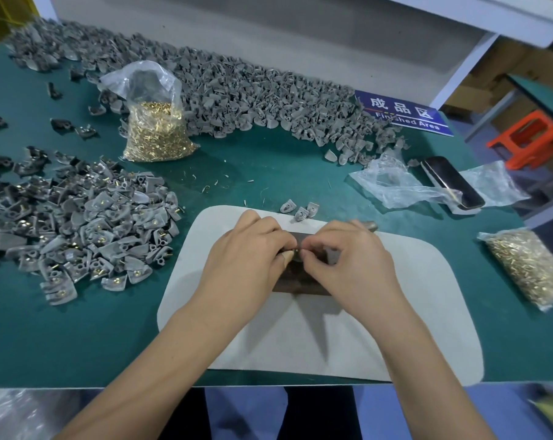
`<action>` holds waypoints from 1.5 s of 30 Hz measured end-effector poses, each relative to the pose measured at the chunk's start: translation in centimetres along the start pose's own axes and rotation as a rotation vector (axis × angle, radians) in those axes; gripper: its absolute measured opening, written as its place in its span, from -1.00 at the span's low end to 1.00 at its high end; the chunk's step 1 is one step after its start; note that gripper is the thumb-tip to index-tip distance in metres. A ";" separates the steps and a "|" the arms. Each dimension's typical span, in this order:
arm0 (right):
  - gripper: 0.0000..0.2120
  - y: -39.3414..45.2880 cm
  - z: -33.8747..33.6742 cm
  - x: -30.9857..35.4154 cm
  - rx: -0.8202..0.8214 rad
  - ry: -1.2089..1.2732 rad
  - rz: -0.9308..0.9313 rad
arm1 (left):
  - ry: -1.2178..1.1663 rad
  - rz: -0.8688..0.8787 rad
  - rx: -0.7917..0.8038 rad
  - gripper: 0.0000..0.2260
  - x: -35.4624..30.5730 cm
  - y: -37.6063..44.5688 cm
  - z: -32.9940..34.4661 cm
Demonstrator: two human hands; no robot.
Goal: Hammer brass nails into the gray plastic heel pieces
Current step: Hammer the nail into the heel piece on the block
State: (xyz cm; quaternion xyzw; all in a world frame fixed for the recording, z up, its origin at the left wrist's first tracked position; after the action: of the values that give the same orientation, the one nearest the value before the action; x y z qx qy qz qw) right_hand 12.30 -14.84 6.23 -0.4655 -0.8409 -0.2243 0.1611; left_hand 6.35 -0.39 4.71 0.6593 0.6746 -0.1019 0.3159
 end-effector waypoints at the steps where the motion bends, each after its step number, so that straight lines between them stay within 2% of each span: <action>1: -0.91 0.1 0.0 0.2 -0.002 -0.042 -0.006 | -0.002 0.005 -0.005 -0.92 0.0 0.0 0.0; 7: -0.90 0.1 0.1 -0.3 0.031 -0.001 0.026 | -0.013 -0.016 -0.014 -0.93 0.1 -0.1 -0.1; 14: -0.94 -0.3 0.3 -0.3 -0.016 -0.025 0.015 | 0.000 -0.026 -0.012 -0.93 0.2 0.0 -0.2; 22: -0.87 -0.5 0.4 -0.8 -0.006 0.121 0.030 | -0.031 -0.037 -0.028 -0.94 0.6 -0.2 0.1; 27: -0.86 -0.6 0.4 -0.6 0.006 0.125 0.027 | -0.083 -0.052 -0.035 -0.92 0.9 -0.5 0.3; 34: -0.82 -0.8 0.1 -0.8 0.013 0.171 -0.005 | -0.029 -0.067 -0.060 -0.96 0.9 -0.4 0.2; 37: -0.84 -1.7 -1.8 -2.5 -0.136 0.313 0.080 | 0.005 -0.070 -0.071 -0.95 0.8 -0.3 0.2; 39: -0.89 -3.0 -3.5 -4.6 -0.286 0.177 0.176 | 0.029 -0.069 -0.082 -0.95 0.7 -0.4 0.2; 40: -0.91 -3.8 -4.0 -5.8 -0.312 0.055 0.244 | 0.041 -0.070 -0.089 -0.94 0.7 -0.4 0.2; 41: -0.86 -4.6 -4.2 -7.0 -0.280 -0.069 0.329 | 0.053 -0.072 -0.094 -0.94 0.6 -0.4 0.2; 43: -0.68 -6.1 -3.3 -8.7 -0.089 -0.240 0.465 | 0.076 -0.078 -0.097 -0.92 0.4 -0.5 0.1; 45: -0.67 -7.0 -2.4 -9.3 0.034 -0.259 0.505 | 0.098 -0.086 -0.100 -0.91 0.3 -0.5 0.1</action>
State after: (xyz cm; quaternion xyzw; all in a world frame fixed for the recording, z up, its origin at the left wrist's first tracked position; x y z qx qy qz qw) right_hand 11.19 -25.95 2.21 -0.6822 -0.7156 -0.1015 0.1108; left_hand 5.89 -0.31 4.32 0.6174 0.7211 -0.0490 0.3104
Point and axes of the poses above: each hand's wrist, its own y-axis towards the middle knuckle, its own z-axis out of the palm, x = y × z, the point moved 5 cm from there along y, towards the middle knuckle
